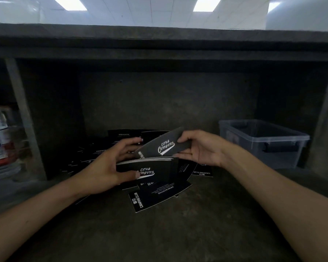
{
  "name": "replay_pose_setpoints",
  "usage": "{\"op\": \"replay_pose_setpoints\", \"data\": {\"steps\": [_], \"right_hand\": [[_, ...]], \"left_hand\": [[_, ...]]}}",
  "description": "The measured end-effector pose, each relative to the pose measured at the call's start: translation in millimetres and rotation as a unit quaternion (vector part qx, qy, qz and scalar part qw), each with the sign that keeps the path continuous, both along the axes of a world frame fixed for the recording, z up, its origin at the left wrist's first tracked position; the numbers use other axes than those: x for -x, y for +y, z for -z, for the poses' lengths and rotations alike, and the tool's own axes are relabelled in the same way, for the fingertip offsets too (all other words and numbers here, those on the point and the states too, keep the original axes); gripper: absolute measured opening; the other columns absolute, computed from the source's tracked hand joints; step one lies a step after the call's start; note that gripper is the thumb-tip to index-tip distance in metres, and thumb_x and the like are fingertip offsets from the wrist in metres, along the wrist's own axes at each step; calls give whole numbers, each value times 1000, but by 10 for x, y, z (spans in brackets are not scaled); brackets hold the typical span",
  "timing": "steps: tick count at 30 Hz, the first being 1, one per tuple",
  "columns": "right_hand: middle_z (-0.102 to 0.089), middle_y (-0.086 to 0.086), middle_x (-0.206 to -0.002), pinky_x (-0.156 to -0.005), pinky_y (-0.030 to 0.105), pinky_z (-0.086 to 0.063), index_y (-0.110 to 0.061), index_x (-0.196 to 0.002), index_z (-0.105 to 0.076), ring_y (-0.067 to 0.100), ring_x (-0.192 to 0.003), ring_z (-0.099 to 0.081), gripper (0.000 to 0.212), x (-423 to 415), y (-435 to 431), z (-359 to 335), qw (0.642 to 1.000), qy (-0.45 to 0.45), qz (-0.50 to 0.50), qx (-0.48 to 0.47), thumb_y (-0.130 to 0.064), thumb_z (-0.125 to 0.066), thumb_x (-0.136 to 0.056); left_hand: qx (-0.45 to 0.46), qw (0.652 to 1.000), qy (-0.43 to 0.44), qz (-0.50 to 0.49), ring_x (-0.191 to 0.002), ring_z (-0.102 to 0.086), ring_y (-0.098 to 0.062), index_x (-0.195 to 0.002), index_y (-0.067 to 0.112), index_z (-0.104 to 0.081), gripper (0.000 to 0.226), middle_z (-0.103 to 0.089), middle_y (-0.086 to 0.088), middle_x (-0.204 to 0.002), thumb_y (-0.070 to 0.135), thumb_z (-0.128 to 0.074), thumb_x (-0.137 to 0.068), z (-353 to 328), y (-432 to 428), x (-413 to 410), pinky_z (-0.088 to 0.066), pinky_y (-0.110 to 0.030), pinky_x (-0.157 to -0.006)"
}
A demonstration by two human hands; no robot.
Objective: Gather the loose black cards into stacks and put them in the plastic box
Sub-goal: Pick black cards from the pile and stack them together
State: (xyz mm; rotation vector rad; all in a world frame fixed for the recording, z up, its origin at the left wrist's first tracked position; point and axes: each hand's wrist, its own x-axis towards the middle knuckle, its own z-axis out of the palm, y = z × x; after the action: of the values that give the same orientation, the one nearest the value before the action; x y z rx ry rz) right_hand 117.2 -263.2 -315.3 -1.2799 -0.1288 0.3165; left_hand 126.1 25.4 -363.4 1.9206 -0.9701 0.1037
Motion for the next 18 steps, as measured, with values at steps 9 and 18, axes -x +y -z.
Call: {"op": "replay_pose_setpoints", "data": {"steps": [9,18], "right_hand": [[-65,-13,-118,-90,19,-50,-32,-107,-73,5,-109,-60,49,13,-249,-25,791,-217,61,568,9,-56,-86],[-57,-11,-136,-97,27,-39,-39,-125,-65,13,-126,-50,58,40,-347,-100,696,-102,-34,710,-41,-85,-71]], "left_hand": [[-12,1000,-22,4,-110,-68,-15,-123,33,-66,44,-72,3,-119,16,-77,-84,-38,-4,68,-56,-28,-92],[-6,1000,-27,-6,-103,-70,-15,-104,31,-66,28,-73,-1,-108,20,-79,-82,-20,-19,49,-54,-20,-83]]}}
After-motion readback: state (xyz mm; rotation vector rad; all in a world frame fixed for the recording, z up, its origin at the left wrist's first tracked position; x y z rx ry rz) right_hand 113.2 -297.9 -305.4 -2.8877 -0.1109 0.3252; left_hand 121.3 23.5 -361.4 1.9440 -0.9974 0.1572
